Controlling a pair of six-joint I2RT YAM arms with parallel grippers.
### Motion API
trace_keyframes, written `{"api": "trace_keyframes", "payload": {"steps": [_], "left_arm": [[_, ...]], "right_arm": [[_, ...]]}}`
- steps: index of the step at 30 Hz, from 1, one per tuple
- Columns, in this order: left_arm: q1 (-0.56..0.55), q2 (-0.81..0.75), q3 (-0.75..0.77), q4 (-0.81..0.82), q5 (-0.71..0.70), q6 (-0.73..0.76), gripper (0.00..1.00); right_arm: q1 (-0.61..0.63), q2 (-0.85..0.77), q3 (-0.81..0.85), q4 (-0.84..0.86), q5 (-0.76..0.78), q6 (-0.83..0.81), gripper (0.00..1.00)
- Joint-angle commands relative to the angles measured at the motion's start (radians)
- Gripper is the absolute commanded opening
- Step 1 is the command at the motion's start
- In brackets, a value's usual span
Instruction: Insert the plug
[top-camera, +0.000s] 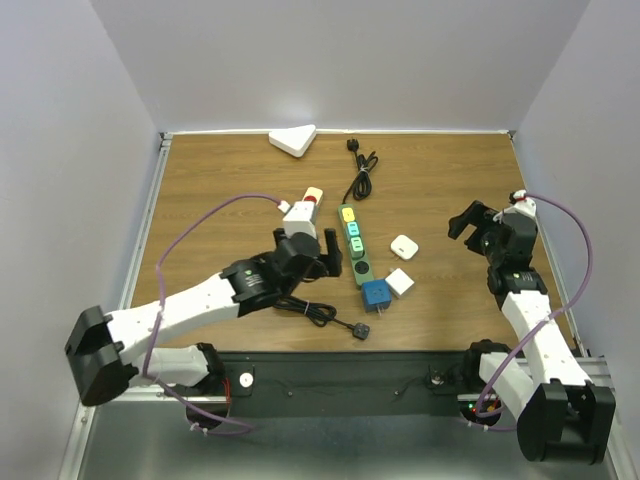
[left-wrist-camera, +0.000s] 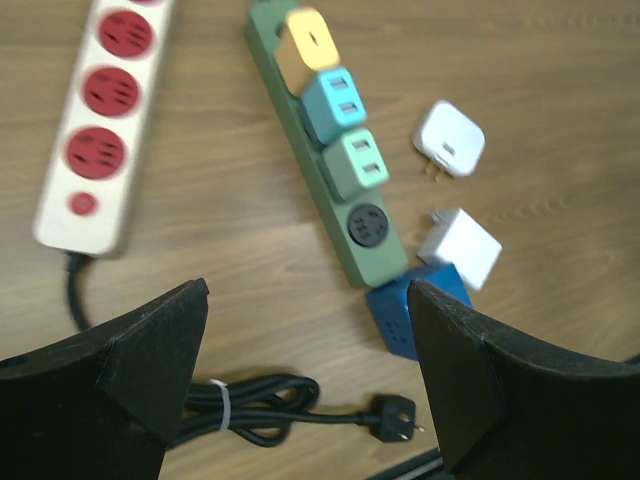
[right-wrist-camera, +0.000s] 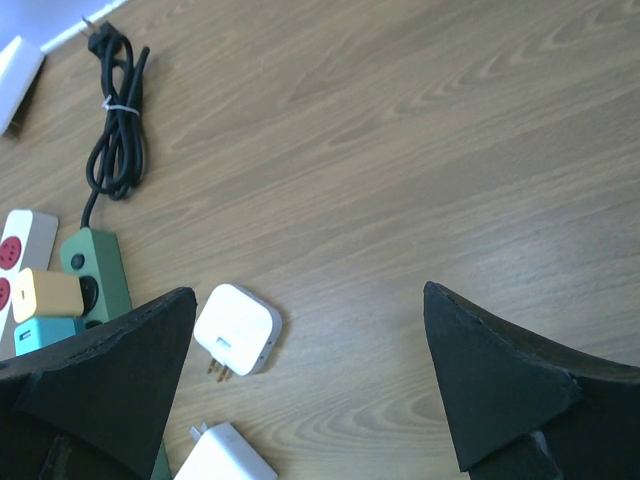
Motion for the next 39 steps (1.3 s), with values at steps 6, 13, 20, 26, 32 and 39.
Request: {"api": "trace_keyframes", "payload": {"steps": [6,13,20,26,32,39], "left_arm": [[-0.124,0.240,0.159,0.020,0.035,-0.138,0.95],[-0.144,0.401,0.256,0.017,0.102,-0.143,0.95],[-0.067,0.314,0.141,0.052,0.087,-0.137,0.99],[0.080,0.148,0.005,0.094,0.102,-0.085,0.99],[0.206,0.015,-0.104,0.123,0.136,-0.052,0.99],[0.270,-0.054,-0.146,0.130,0.174,-0.008,0.99]], "right_arm": [[0.006,0.006,0.064,-0.026,-0.063,0.011,1.00],[0.006,0.035,0.087,-0.051,-0.240,-0.024,1.00],[0.074,0.006,0.170,-0.233,-0.301,-0.041,0.97],[0.271,-0.008,0.209,-0.364,-0.204,-0.003,0.96],[0.575,0.102,0.192,-0.370,-0.033,0.078,0.95],[0.845,0.251,0.278,-0.447,0.142,0.154,0.95]]}}
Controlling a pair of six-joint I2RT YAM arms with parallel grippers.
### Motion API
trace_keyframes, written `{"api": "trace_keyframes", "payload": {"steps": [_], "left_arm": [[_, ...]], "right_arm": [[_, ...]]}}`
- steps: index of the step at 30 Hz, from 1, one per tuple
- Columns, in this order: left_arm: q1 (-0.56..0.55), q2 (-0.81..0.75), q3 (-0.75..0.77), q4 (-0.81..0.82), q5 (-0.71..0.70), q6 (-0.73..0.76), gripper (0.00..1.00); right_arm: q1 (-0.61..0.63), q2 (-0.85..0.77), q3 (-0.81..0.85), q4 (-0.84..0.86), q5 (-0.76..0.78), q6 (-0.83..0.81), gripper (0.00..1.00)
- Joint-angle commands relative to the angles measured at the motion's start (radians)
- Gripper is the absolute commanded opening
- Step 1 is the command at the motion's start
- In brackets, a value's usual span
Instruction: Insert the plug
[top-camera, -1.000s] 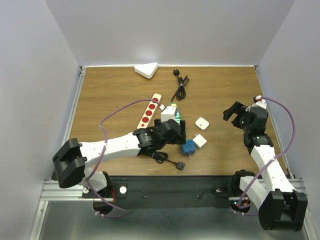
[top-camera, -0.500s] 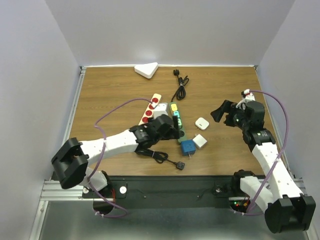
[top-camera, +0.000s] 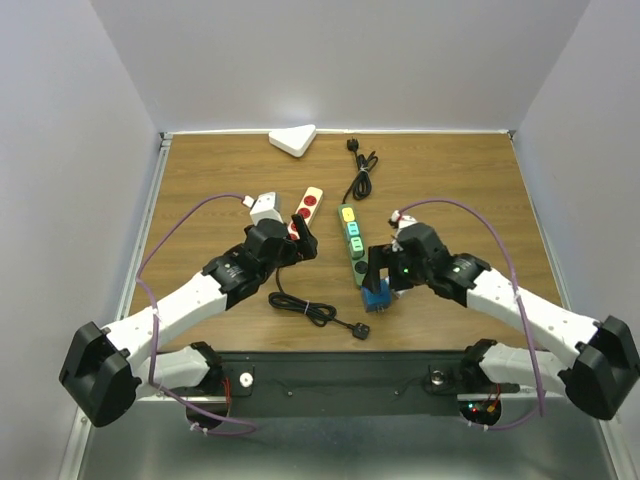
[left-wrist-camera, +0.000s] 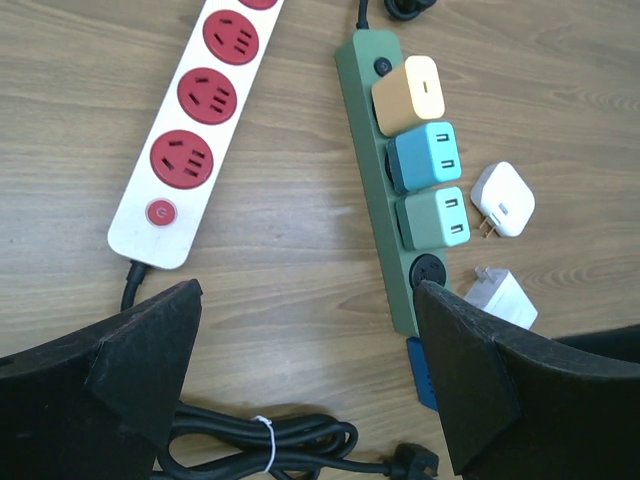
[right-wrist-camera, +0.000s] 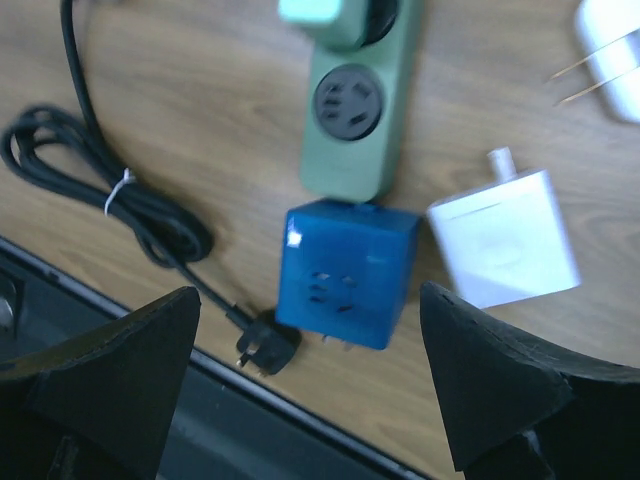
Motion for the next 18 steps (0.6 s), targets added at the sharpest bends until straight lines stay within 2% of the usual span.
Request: {"api": "trace_keyframes", "payload": {"steps": [1,11,18], "left_arm": [[0.026,-0.032,-0.035,0.039,0.027,0.048,0.99],[0.057,-0.055,-0.058,0.059,0.073,0.102,0.99],[0.061,-0.058,-0.078,0.085,0.091,0.119,0.99]], "right_arm": [[0.119,0.067,0.091,-0.059,0.160,0.066,0.95],[0.178,0.215,0.101,-0.085,0.312,0.081,0.95],[0.179,0.316,0.138,-0.039,0.334,0.029,0.95]]}}
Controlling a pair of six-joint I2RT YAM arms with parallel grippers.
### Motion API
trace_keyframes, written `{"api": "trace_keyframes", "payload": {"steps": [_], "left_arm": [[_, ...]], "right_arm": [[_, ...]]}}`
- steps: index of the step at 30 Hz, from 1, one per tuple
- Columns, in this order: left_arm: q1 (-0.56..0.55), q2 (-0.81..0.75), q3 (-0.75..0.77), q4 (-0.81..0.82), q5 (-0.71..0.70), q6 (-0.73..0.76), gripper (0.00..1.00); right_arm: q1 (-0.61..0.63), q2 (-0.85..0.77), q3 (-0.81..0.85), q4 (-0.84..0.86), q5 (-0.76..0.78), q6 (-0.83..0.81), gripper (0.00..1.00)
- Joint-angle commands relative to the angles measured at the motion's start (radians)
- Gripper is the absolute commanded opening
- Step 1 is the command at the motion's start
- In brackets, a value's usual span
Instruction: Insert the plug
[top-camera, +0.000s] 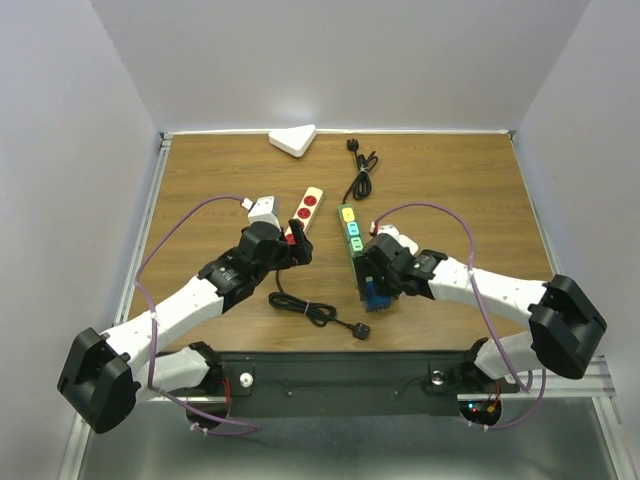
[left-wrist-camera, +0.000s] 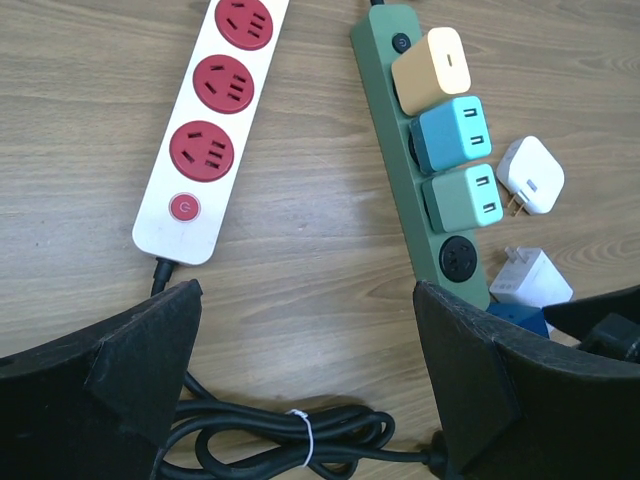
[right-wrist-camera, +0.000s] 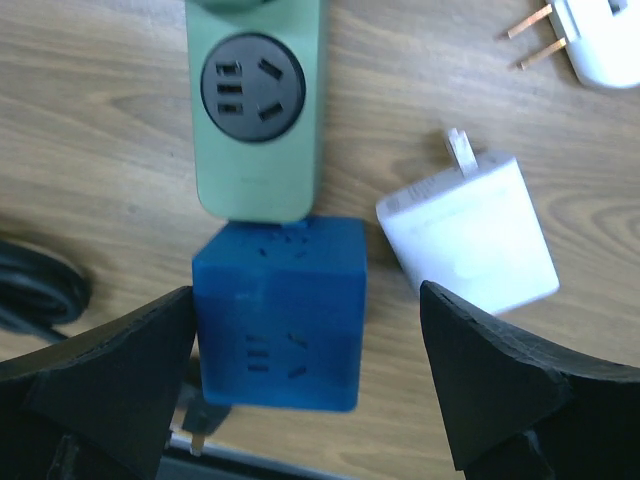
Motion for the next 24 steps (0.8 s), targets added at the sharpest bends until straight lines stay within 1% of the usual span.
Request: {"api": "trace_keyframes", "payload": {"steps": [1,5,6,7,8,9,10,12,13,14,20,23,24], "left_arm": [[0.006,-0.024,-0.022,0.053,0.020,0.035,0.99],[0.008,-0.033,-0.039,0.065,0.031,0.051,0.99],[0.008,-0.039,-0.042,0.071,0.032,0.055,0.99],[0.008,-0.044,-0.050,0.071,0.032,0.058,0.99],[0.010,-0.049,-0.053,0.072,0.032,0.065,0.99],[0.010,-0.059,-0.054,0.073,0.034,0.068,0.99],[0.010,-0.065,-0.057,0.073,0.036,0.073,0.99],[0.013,-0.088,-0.062,0.079,0.045,0.082,0.99],[0.013,-0.096,-0.065,0.082,0.046,0.084,0.99],[0.014,-0.113,-0.071,0.083,0.052,0.084,0.99],[0.014,-0.156,-0.103,0.111,0.088,0.088,0.99],[0.014,-0.196,-0.135,0.157,0.153,0.101,0.99],[0.016,-0.226,-0.145,0.199,0.172,0.099,0.99]], "right_arm": [[0.012,0.047,0.076,0.040,0.045,-0.039,0.94],[0.012,0.089,0.101,0.050,0.006,-0.064,0.77],[0.012,0.092,0.104,0.049,0.002,-0.065,0.67],[0.012,0.098,0.106,0.047,-0.003,-0.064,0.64],[0.012,0.101,0.107,0.046,-0.018,-0.073,0.59],[0.012,0.102,0.107,0.047,-0.024,-0.073,0.36],[0.011,0.099,0.106,0.046,-0.029,-0.074,0.22],[0.011,0.092,0.110,0.040,-0.040,-0.082,0.04],[0.011,0.086,0.115,0.035,-0.040,-0.084,0.04],[0.011,0.075,0.121,0.023,-0.038,-0.085,0.01],[0.011,0.015,0.149,0.011,-0.003,-0.042,0.00],[0.011,-0.017,0.172,0.014,0.060,-0.005,0.01],[0.011,-0.026,0.184,0.018,0.110,0.001,0.00]]}}
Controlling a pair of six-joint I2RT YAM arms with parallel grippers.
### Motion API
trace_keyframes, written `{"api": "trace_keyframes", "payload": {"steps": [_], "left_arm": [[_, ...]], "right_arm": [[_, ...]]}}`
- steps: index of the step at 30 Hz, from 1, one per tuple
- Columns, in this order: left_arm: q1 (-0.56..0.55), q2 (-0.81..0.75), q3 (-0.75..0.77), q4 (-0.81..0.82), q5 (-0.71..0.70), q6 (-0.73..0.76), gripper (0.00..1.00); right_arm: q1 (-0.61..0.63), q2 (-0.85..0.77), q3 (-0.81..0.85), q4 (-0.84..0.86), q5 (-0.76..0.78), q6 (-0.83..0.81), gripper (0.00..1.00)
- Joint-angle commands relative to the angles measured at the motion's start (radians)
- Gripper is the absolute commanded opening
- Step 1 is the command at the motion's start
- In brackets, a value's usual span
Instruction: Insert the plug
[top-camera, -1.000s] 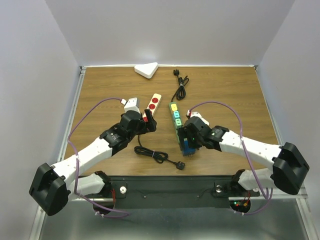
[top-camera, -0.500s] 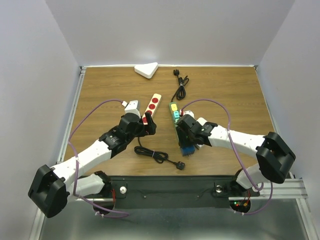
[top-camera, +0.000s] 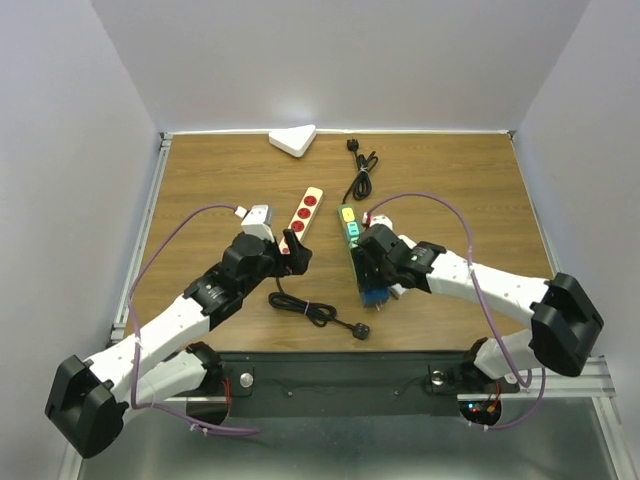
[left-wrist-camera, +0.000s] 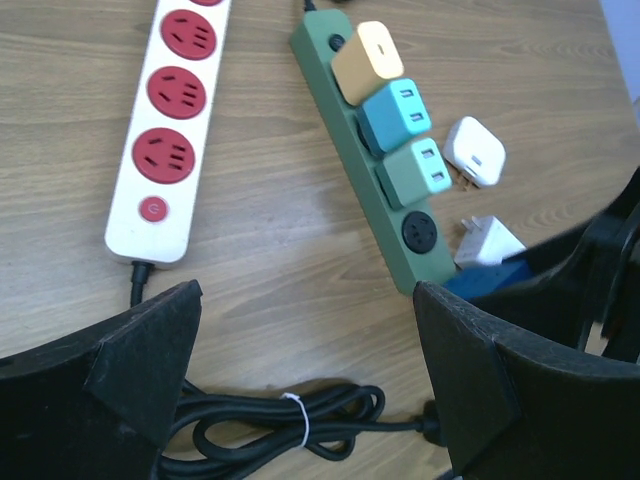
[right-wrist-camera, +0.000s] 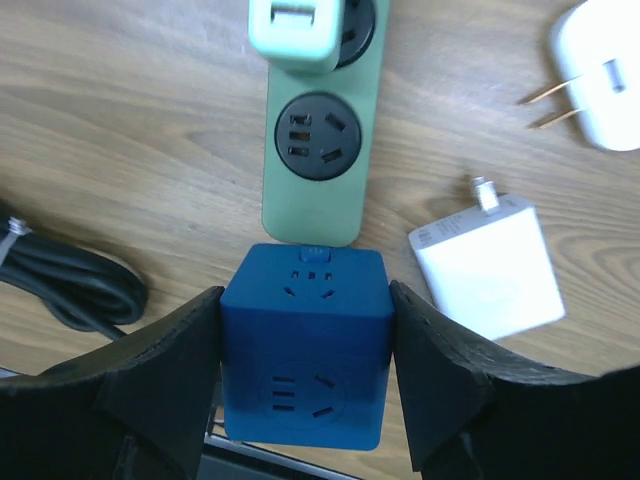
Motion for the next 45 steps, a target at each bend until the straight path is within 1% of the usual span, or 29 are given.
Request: {"api": "trace_keyframes", "payload": {"steps": [1,2,4,7,8,9,11,17,20,32,40,45], "left_arm": [[0.004,-0.088,-0.055,0.141,0.103,0.021,0.99],[0.003,-0.100,-0.062,0.161,0.152,0.015,0.99],[0.004,-0.116,-0.085,0.222,0.187,-0.001,0.99],[0.004,-0.099,-0.113,0.314,0.261,-0.043,0.99],[0.003,-0.084,-0.121,0.368,0.302,-0.065,0.99],[0.001,-0.078,-0.131,0.391,0.315,-0.079,0.99],[-0.002,-0.065,-0.135,0.442,0.315,-0.100,0.99],[-0.002,-0.019,-0.108,0.450,0.235,-0.114,0.99],[0.000,0.004,-0.108,0.489,0.215,-0.123,0.99],[-0.002,0.082,-0.107,0.637,0.230,-0.169,0.99],[-0.002,0.087,-0.108,0.701,0.264,-0.165,0.99],[0.000,0.088,-0.102,0.735,0.324,-0.148,0.99]], "right_arm": [[0.006,-0.071,0.116,0.043,0.145,0.061,0.00],[0.005,-0.072,0.132,0.053,0.180,0.069,0.00],[0.005,-0.069,0.170,0.080,0.199,0.092,0.01],[0.005,-0.068,0.218,0.181,0.185,0.140,0.00],[0.005,-0.068,0.229,0.244,0.155,0.155,0.00],[0.005,-0.065,0.232,0.288,0.144,0.164,0.00],[0.005,-0.057,0.236,0.322,0.113,0.190,0.00],[0.006,-0.080,0.180,0.456,0.042,0.252,0.00],[0.006,-0.094,0.155,0.481,0.012,0.269,0.01],[0.008,-0.114,0.111,0.508,-0.048,0.287,0.00],[0.008,-0.124,0.089,0.511,-0.056,0.284,0.00],[0.008,-0.114,0.089,0.511,-0.064,0.285,0.00]]}}
